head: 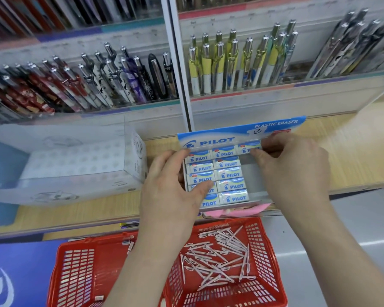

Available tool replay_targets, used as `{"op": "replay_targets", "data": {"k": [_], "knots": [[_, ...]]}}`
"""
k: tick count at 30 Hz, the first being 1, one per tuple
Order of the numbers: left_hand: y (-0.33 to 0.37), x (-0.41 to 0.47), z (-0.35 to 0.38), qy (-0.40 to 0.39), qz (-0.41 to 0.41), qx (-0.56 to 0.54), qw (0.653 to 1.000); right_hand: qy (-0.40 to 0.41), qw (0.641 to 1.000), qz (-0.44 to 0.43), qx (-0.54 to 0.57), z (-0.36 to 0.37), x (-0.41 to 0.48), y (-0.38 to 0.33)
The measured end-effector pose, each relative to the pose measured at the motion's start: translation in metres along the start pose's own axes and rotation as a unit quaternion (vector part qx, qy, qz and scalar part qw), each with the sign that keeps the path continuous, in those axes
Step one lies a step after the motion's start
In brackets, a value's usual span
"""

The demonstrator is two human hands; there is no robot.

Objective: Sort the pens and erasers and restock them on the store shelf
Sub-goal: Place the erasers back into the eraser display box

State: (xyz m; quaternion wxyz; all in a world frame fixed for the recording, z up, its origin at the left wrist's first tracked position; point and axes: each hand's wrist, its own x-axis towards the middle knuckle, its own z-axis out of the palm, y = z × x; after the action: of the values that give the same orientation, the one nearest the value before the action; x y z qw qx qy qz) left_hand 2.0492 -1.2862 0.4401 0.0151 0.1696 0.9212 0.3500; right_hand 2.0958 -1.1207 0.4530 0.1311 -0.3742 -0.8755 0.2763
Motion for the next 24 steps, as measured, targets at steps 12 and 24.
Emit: {"op": "replay_targets", "data": {"k": [12,24], "knots": [[-0.002,-0.016,-0.009,-0.009,0.029,-0.002,1.0,-0.014,0.992,-0.108,-0.064,-0.022,-0.016,-0.003],[-0.11,-0.131,-0.086,0.075,-0.152,-0.105,0.98,-0.222,0.892,-0.386,0.081,0.024,-0.119,-0.074]]}}
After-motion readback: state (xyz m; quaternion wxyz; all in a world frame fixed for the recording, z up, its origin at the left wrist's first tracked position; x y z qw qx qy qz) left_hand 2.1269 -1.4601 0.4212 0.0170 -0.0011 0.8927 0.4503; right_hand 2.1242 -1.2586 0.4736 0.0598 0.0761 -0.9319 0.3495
